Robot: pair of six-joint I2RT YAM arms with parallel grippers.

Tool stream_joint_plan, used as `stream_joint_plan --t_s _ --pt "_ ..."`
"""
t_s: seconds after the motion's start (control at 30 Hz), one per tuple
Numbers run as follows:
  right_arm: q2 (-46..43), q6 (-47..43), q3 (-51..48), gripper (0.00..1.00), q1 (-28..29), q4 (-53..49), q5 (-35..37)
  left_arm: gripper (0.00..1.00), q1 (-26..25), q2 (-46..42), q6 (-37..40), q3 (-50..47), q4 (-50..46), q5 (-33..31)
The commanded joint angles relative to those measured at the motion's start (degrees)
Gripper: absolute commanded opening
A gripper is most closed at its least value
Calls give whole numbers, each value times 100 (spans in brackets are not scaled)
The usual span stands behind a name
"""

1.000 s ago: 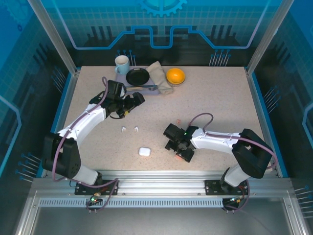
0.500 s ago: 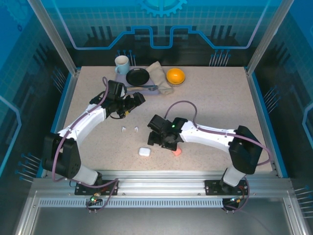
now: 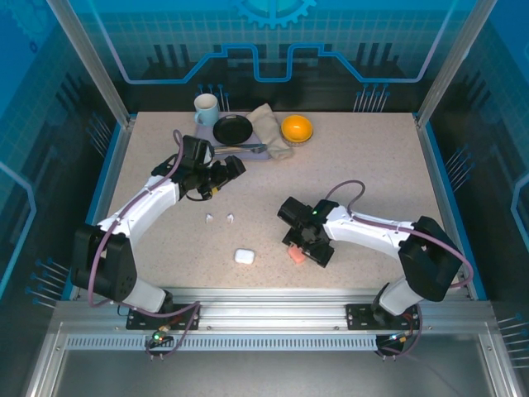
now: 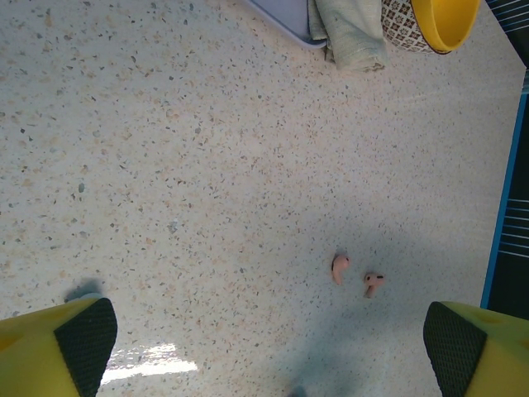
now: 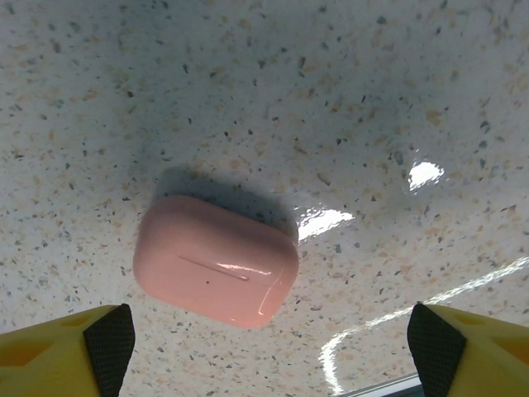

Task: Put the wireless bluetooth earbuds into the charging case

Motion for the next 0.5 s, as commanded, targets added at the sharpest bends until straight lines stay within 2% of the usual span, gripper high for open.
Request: stream_joint_plan --t_s 0.0,0.47 --pt "109 719 37 90 -57 188 -131 99 -31 39 56 224 -67 142" --pt "724 1327 298 89 -156 376 -351 99 -31 156 25 153 69 217"
